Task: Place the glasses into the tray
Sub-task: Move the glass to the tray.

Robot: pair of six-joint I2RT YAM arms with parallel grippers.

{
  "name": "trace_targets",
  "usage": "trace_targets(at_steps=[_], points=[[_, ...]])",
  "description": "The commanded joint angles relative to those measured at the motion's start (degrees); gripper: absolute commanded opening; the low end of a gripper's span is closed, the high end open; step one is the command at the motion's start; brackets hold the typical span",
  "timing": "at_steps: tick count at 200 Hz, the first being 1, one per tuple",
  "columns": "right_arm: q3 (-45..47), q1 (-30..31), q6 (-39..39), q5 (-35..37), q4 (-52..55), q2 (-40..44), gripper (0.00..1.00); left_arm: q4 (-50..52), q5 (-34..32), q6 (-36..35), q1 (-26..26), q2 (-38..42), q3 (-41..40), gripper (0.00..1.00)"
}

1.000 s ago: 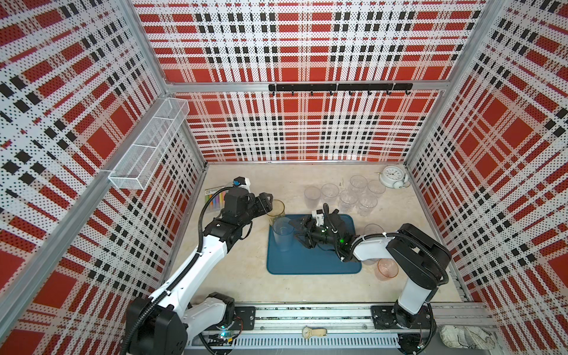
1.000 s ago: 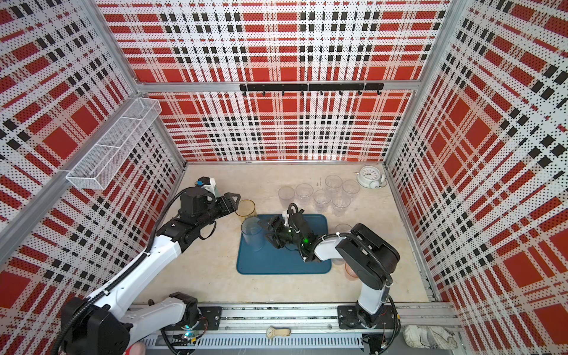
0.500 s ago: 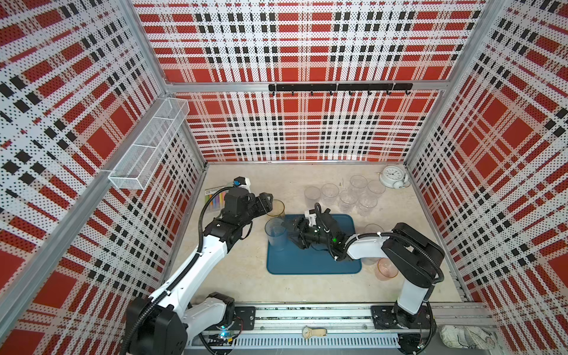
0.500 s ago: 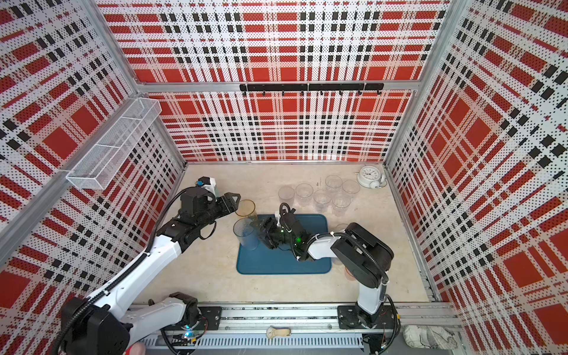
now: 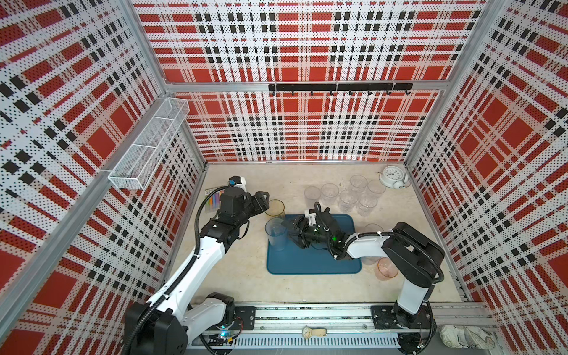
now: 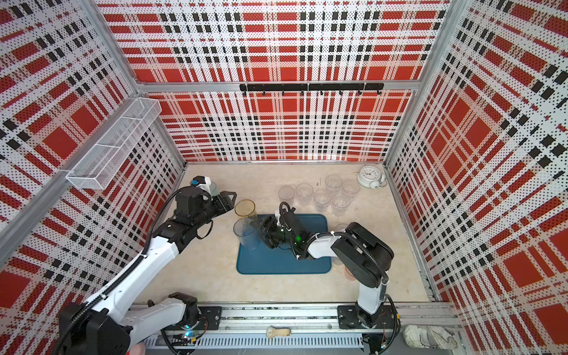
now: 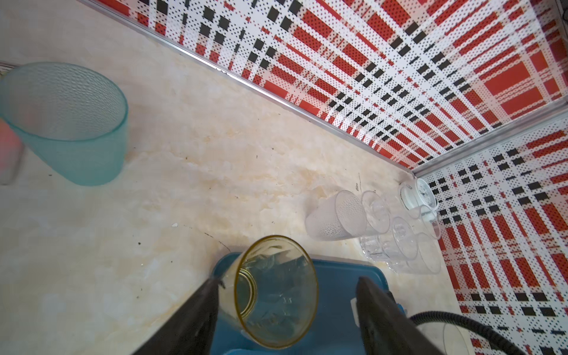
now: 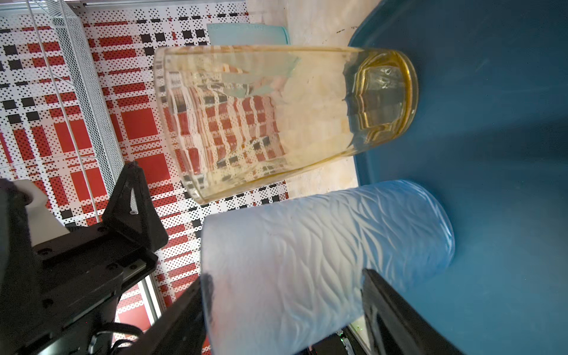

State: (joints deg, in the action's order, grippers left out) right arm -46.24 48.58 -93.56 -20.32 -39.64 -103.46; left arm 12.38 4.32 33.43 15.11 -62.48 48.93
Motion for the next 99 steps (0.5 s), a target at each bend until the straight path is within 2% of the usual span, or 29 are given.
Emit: trace_targets(at_steps=[1, 99], points=[[-0.41, -0.06, -0.65, 0.10, 2.07, -1.29, 0.78, -0.69, 1.41, -0.01, -2.03, 0.83, 1.15, 0.73], [0.10, 0.04, -2.38, 0.60, -1.26, -2.16, 0.78, -0.87, 1.55, 0.06, -2.25, 0.52, 0.68, 0.73]])
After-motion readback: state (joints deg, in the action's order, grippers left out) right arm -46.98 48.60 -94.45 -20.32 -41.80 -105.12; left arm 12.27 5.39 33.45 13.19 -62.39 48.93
